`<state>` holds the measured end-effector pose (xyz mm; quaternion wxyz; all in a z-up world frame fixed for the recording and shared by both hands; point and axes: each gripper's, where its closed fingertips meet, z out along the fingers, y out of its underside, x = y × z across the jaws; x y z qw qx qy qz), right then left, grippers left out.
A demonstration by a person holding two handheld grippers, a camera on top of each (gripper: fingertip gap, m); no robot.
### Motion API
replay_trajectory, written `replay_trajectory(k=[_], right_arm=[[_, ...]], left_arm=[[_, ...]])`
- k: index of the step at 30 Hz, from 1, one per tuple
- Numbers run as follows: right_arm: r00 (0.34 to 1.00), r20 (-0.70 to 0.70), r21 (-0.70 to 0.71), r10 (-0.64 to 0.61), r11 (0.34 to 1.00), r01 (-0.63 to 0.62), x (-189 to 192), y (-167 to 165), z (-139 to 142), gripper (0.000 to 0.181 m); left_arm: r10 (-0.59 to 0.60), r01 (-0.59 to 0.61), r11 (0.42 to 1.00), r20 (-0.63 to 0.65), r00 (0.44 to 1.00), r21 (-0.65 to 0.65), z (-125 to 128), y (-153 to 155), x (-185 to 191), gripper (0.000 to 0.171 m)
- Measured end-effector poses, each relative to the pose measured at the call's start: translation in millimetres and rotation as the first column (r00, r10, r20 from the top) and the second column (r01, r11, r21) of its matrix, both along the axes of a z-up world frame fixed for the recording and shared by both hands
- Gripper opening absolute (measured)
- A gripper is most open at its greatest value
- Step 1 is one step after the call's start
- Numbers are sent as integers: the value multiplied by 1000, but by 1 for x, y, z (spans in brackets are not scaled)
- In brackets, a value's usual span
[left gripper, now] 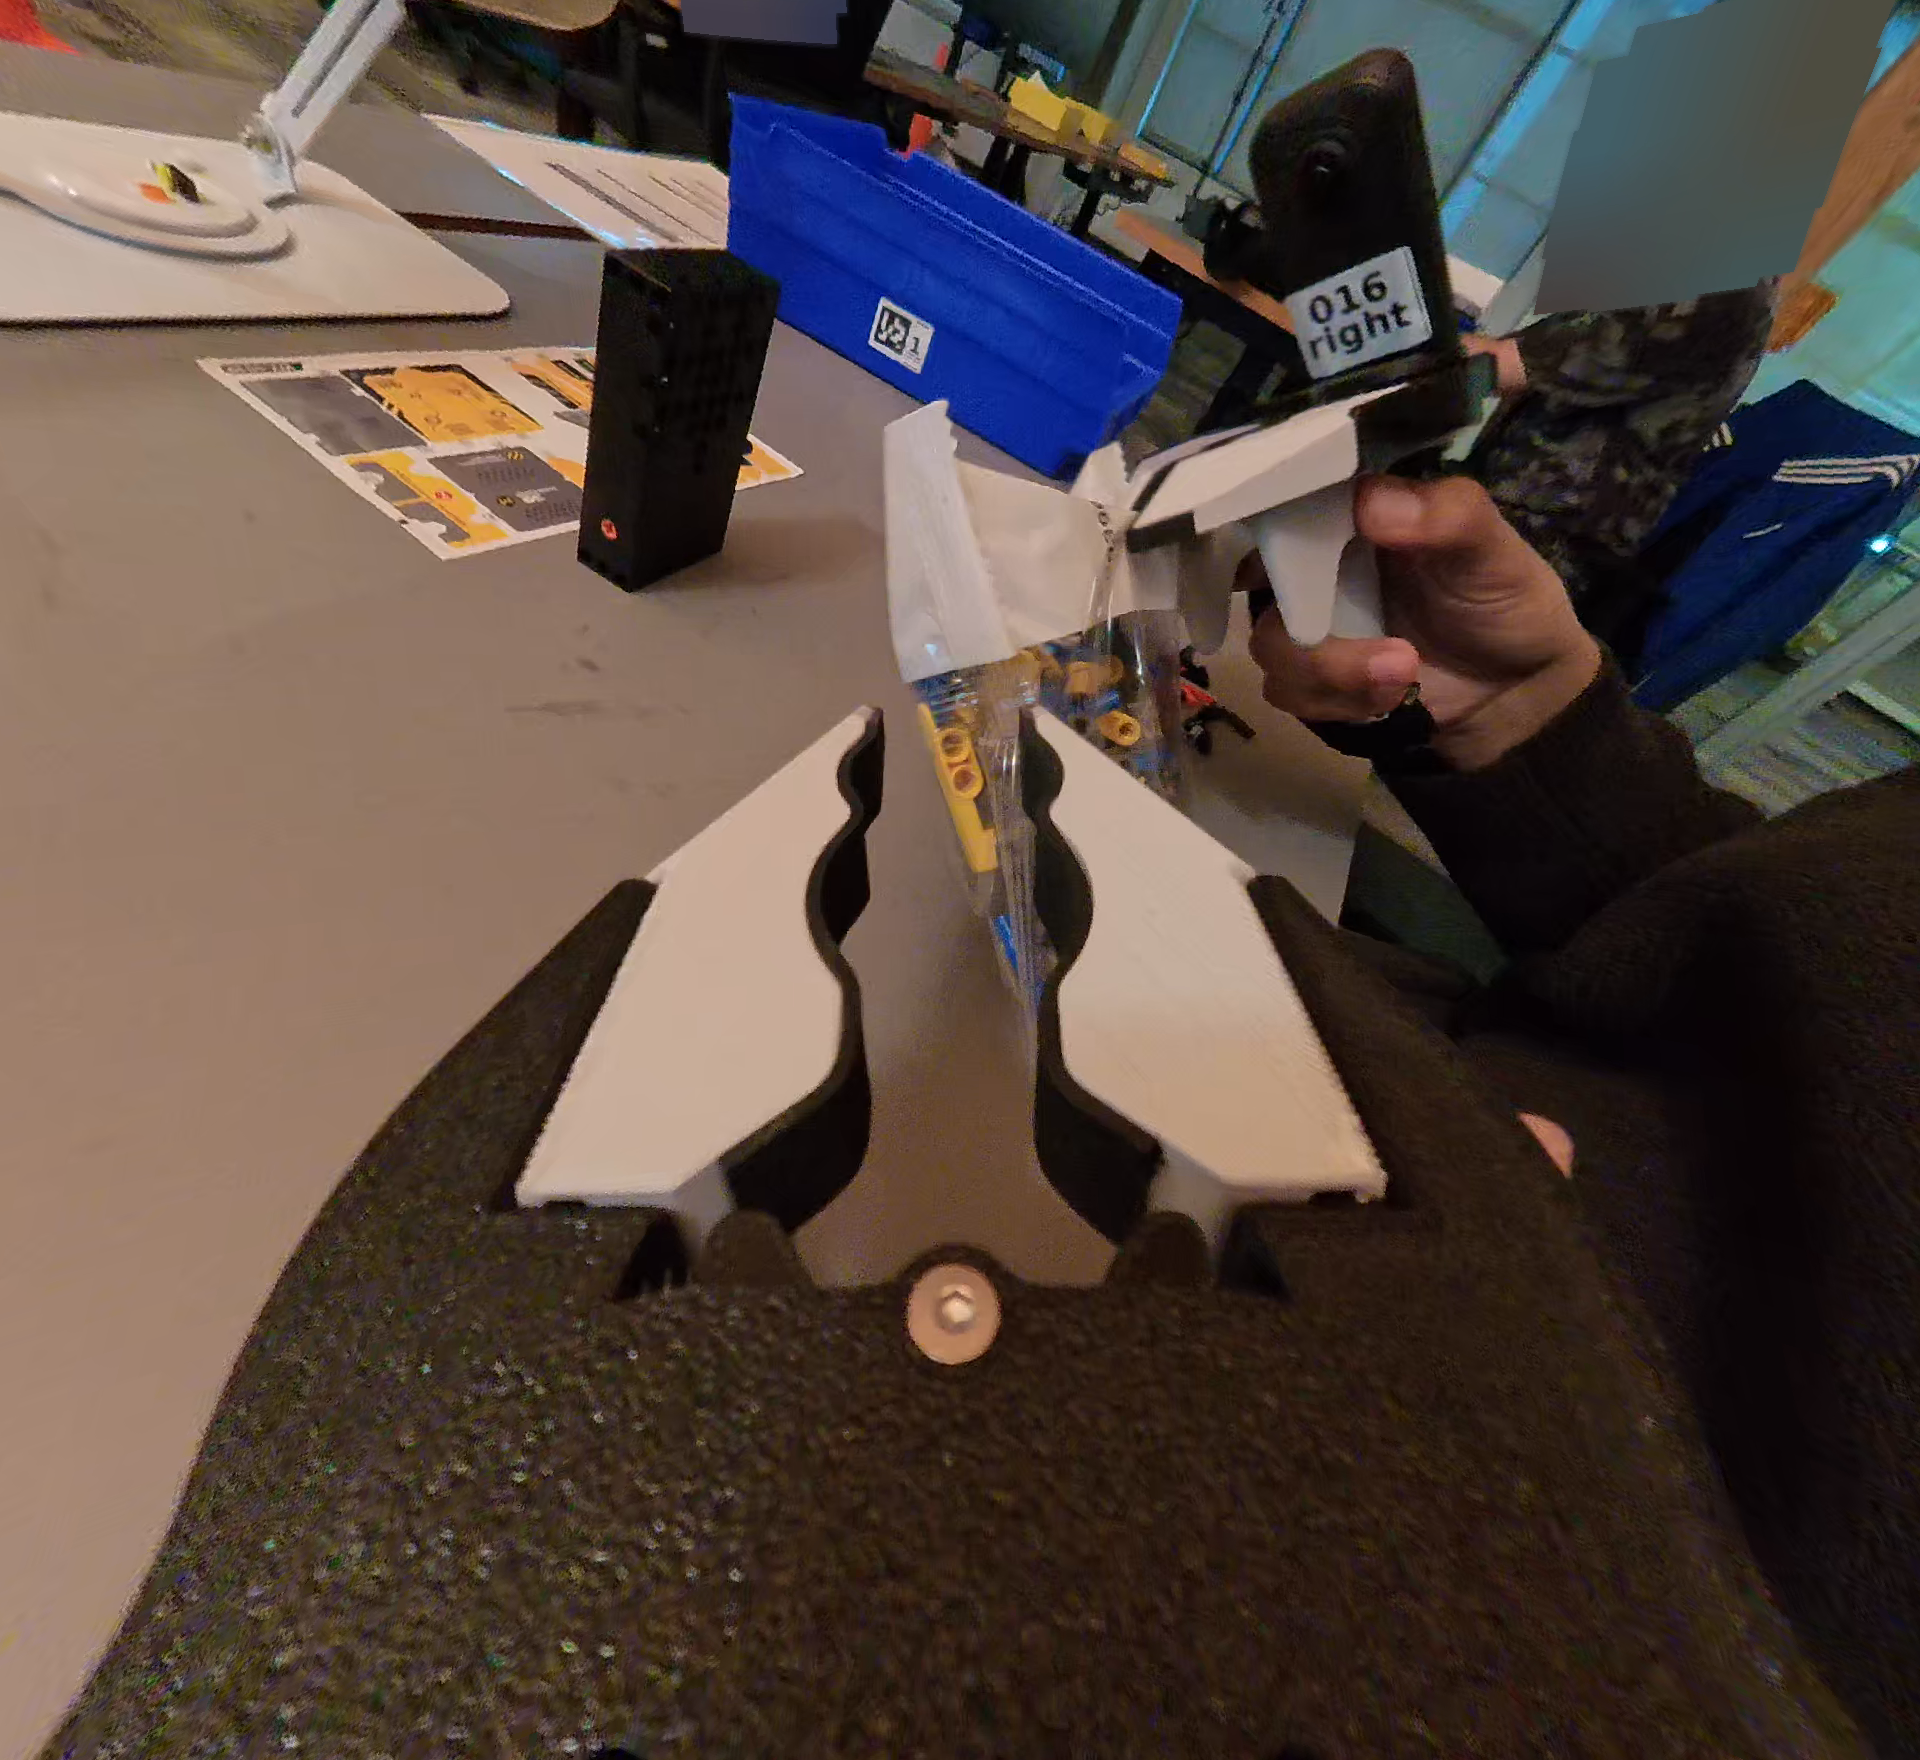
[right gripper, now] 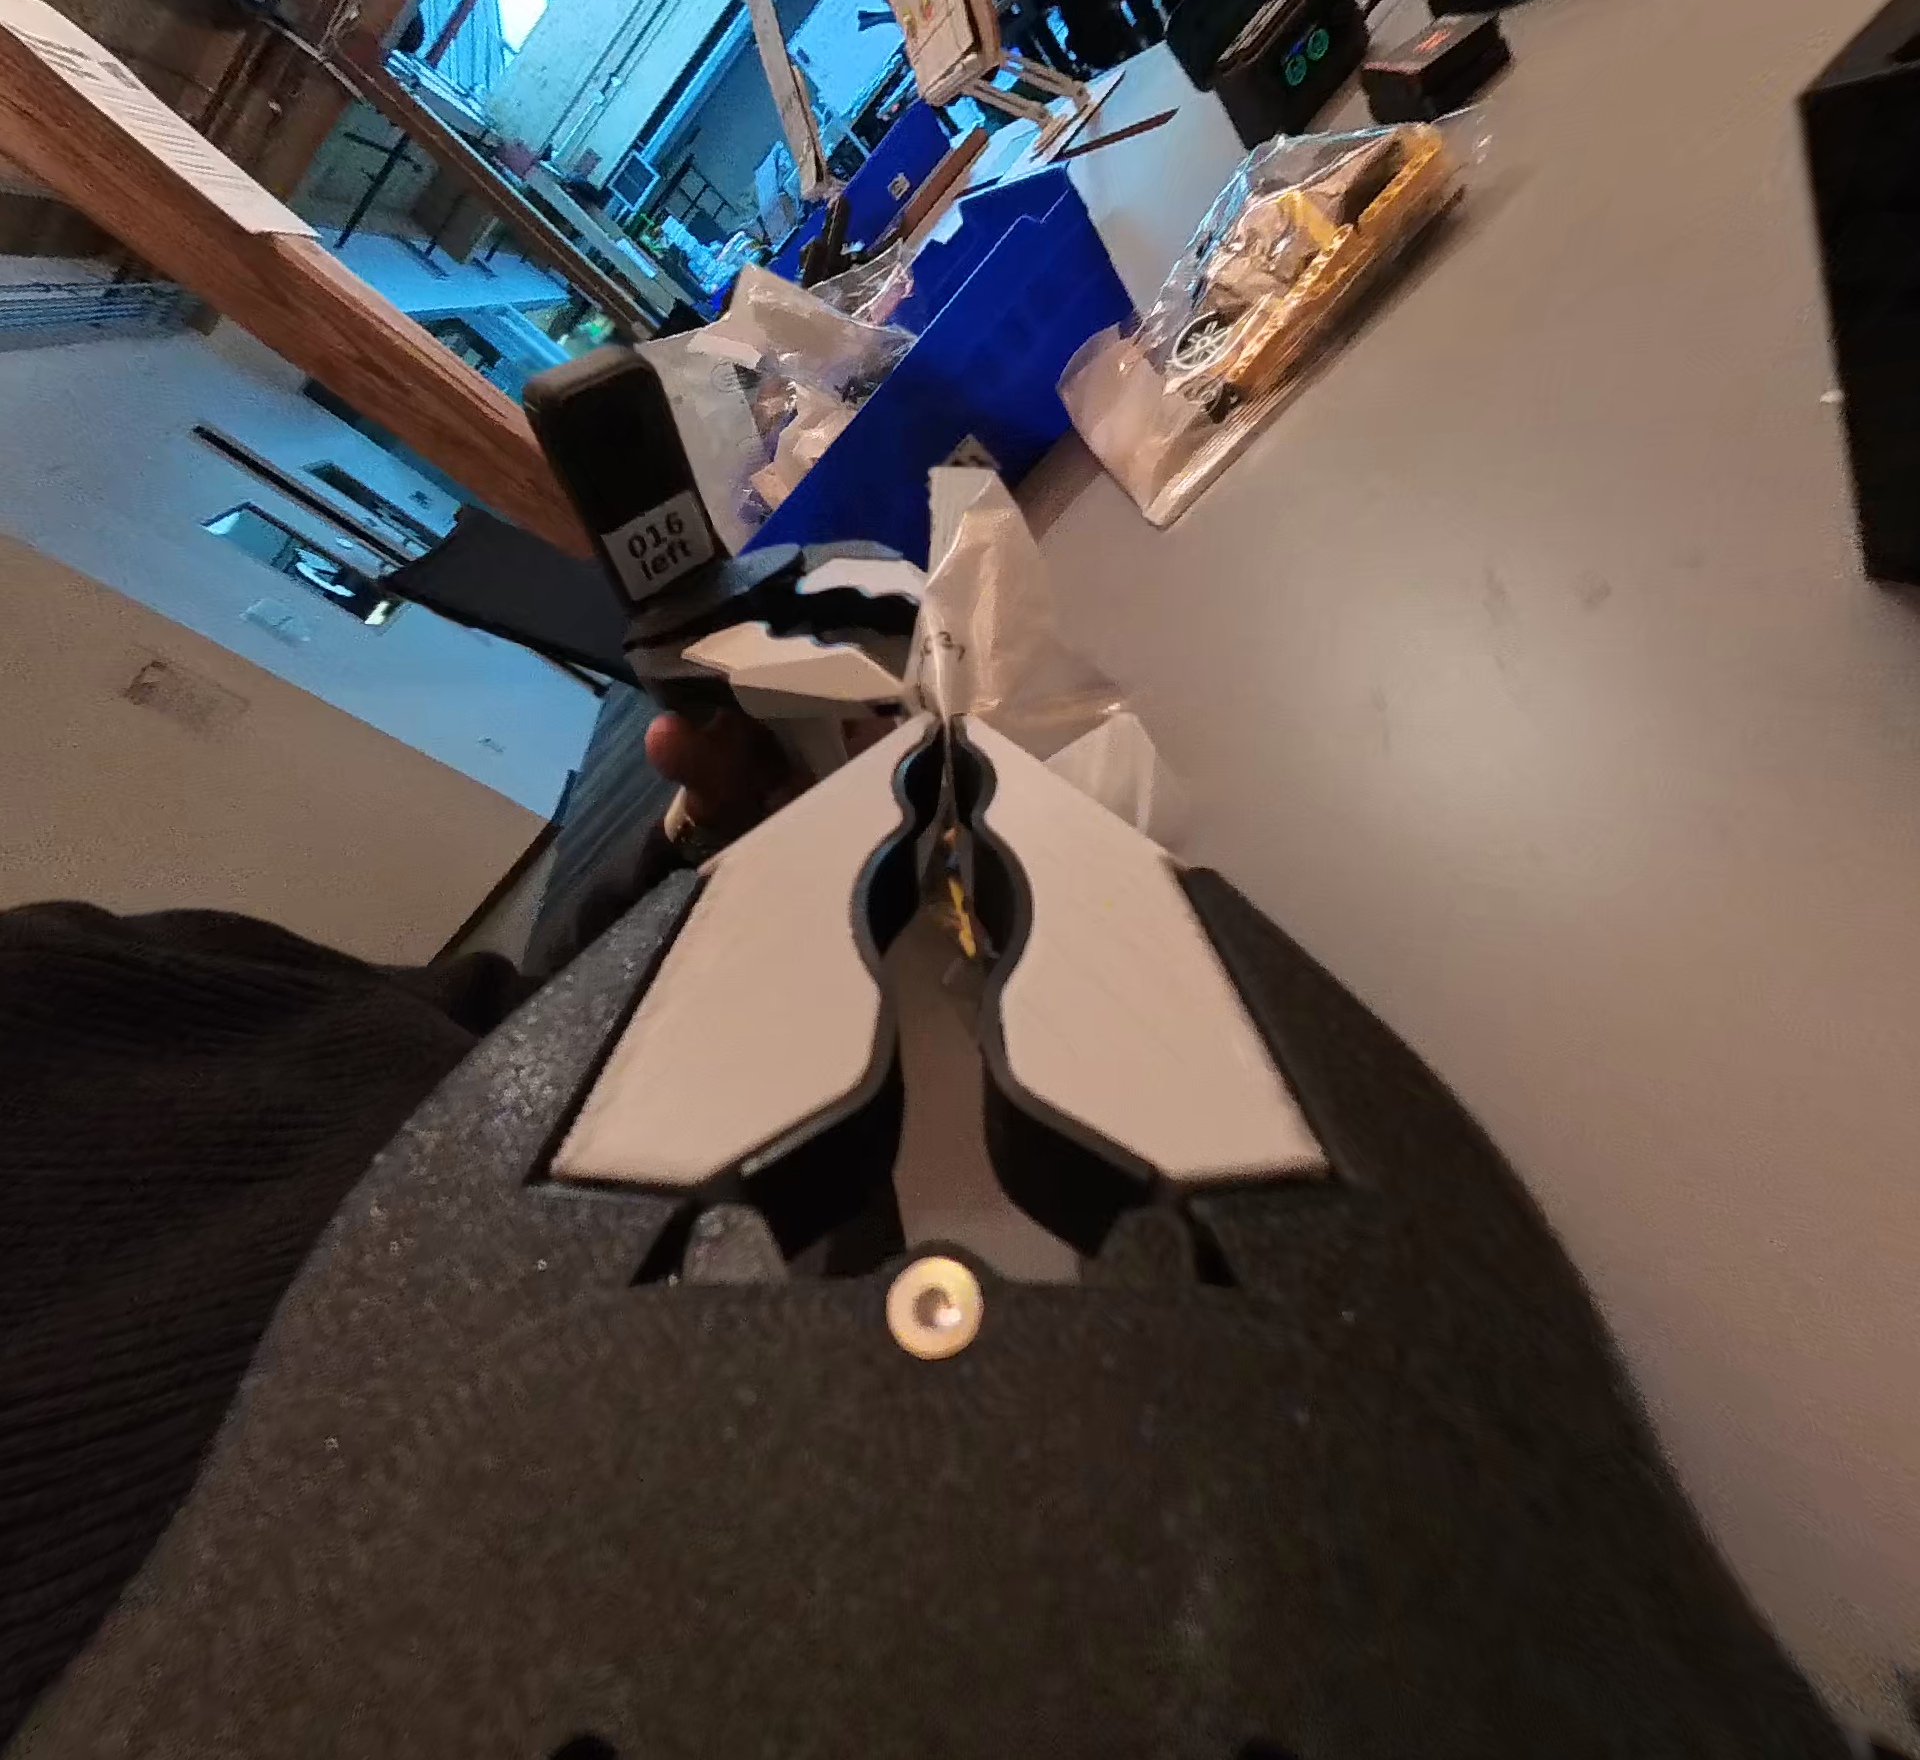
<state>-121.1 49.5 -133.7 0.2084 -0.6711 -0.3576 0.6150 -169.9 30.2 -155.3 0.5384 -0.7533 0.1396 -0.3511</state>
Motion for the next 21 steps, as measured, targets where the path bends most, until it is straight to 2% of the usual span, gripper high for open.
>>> replay_trajectory(k=[7,11,14,19,21], right_arm=[[996,-54,-146,67,986,-74,-25,1,-2,0],[992,-94,-198,90,974,-107,-31,3,0,0],[992,-88,-184,85,978,-100,-36,5,0,1],[987,-101,-152,121,979,-136,-39,1,6,0],[988,-109,-117,105,986,-118,-38,8,9,0]], left_arm=[[-14,18,999,82,997,-43,-4,-15,-14,25],[43,-39,999,121,992,-35,-5,-17,-34,25],[13,-8,998,89,996,-58,-13,-20,-28,26],[63,-59,995,50,997,-78,-18,-7,-26,26],[70,-64,994,63,996,-91,-17,-4,-26,14]])
